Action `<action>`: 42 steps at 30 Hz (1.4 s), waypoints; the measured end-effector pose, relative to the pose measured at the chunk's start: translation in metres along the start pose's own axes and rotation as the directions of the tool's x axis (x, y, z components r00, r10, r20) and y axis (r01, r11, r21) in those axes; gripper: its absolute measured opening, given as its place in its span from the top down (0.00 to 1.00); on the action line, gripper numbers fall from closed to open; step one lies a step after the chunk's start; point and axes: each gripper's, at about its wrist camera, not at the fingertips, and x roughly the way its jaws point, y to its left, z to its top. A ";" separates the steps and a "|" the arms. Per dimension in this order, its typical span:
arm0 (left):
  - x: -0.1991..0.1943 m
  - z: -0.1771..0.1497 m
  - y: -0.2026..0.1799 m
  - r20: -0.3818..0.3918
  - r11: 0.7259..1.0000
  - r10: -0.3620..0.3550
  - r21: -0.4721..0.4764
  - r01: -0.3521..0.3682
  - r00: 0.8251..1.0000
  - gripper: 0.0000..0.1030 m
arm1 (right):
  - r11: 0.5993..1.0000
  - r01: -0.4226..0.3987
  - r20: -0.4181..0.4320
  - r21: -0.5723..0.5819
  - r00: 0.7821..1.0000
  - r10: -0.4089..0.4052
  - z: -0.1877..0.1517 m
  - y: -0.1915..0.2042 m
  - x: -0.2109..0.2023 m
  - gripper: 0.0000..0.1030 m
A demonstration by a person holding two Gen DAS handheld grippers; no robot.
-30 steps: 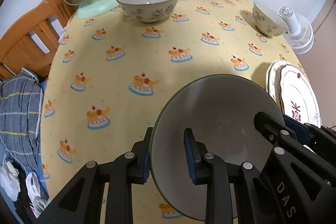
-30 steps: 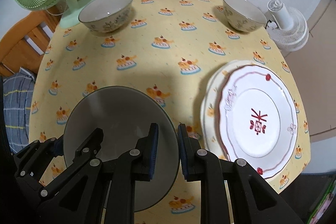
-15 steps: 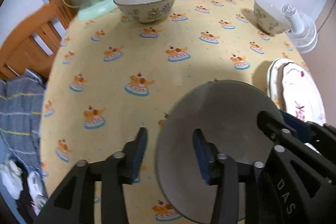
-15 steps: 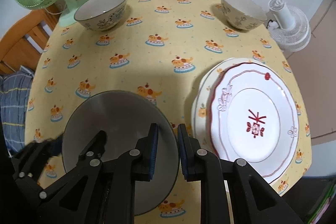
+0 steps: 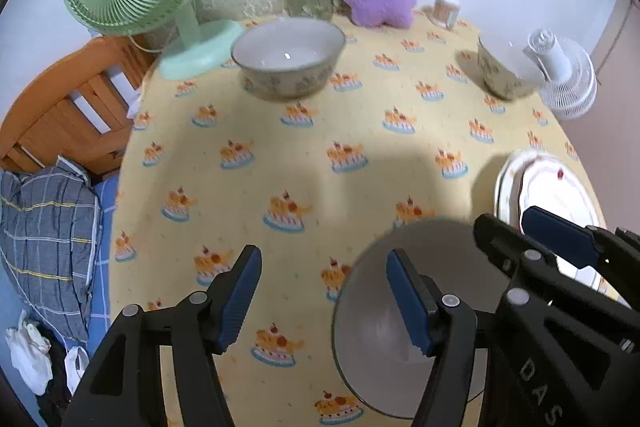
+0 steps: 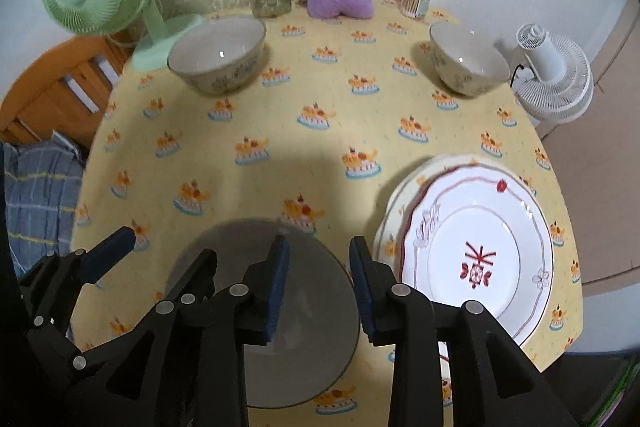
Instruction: Organize plates and bowls
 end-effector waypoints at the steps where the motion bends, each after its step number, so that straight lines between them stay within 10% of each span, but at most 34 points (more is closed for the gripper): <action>1: -0.002 0.005 0.002 0.005 1.000 0.003 -0.005 -0.003 1.000 0.35 | 1.000 -0.007 0.015 -0.005 1.000 0.008 0.006 0.001 -0.003 0.51; 6: -0.005 0.032 0.011 0.027 0.998 0.049 -0.047 -0.048 0.998 0.29 | 0.997 -0.054 0.051 -0.051 0.997 0.057 0.035 0.005 -0.009 0.33; 25: 0.052 0.145 0.047 0.062 0.922 0.290 -0.285 -0.262 0.955 0.36 | 0.957 -0.169 0.059 -0.236 0.981 0.187 0.178 0.028 0.066 0.33; 42: 0.138 0.180 0.086 -0.029 0.900 0.279 -0.340 -0.272 0.960 0.59 | 0.955 -0.210 -0.015 -0.209 0.977 0.212 0.223 0.060 0.155 0.70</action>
